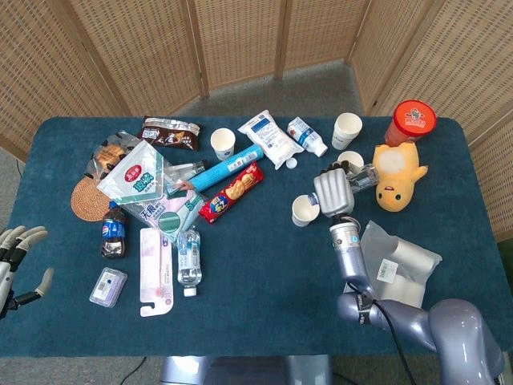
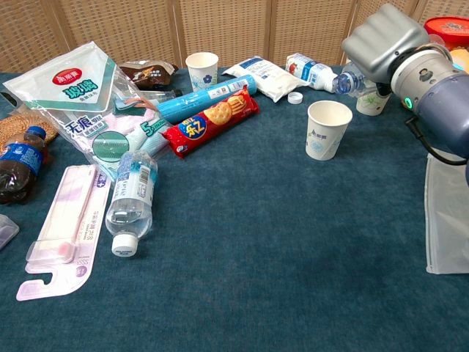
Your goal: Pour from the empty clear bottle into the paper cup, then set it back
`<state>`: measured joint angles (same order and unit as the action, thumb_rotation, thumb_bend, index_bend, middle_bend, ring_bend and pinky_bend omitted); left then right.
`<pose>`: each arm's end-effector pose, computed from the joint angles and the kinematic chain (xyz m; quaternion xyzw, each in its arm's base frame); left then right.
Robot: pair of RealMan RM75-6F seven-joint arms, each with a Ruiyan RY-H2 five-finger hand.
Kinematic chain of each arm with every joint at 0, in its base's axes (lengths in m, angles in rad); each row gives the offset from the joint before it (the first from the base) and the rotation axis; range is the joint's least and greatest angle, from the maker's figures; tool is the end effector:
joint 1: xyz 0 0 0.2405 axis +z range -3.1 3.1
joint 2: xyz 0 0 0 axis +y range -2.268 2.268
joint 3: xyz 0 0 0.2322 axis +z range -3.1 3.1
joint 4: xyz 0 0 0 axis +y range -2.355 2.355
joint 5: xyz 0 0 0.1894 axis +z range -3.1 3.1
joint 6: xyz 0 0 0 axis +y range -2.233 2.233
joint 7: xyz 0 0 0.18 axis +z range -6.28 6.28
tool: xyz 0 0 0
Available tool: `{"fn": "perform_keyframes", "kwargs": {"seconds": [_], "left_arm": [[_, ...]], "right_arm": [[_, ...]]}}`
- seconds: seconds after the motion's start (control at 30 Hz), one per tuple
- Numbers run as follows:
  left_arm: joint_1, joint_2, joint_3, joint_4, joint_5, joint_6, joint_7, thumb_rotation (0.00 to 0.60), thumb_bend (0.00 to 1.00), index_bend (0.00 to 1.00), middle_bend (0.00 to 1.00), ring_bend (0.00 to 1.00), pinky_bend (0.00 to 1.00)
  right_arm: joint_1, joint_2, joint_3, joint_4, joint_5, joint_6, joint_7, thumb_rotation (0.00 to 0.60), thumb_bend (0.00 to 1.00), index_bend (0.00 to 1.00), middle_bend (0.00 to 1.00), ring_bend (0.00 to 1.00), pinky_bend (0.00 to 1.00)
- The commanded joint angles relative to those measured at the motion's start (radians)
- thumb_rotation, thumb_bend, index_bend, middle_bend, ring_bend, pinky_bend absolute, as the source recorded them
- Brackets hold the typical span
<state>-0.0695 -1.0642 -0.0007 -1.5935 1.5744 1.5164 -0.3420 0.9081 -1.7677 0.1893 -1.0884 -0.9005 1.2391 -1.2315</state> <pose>-0.2819 0.1999 0.1767 -0.5585 -0.4612 -0.4639 0.5101 -0.1203 -0.4192 0.0145 0.7100 -0.0294 0.1384 0.6898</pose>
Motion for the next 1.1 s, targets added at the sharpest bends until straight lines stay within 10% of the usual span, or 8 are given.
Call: {"fn": "perform_keyframes", "kwargs": {"seconds": [0.03, 1.1], "left_arm": [[0.001, 0.0, 0.0, 0.001, 0.0, 0.002, 0.0, 0.332, 0.49, 0.15, 0.17, 0.09, 0.05], [-0.004, 0.001, -0.002, -0.006, -0.002, -0.005, 0.009, 0.332, 0.49, 0.15, 0.17, 0.09, 0.05]], "right_arm": [[-0.001, -0.004, 0.002, 0.005, -0.005, -0.002, -0.002, 0.6, 0.26, 0.58, 0.59, 0.55, 0.45], [-0.031, 0.009, 0.041, -0.013, -0.027, -0.053, 0.013, 0.6, 0.24, 0.58, 0.59, 0.55, 0.34]]}}
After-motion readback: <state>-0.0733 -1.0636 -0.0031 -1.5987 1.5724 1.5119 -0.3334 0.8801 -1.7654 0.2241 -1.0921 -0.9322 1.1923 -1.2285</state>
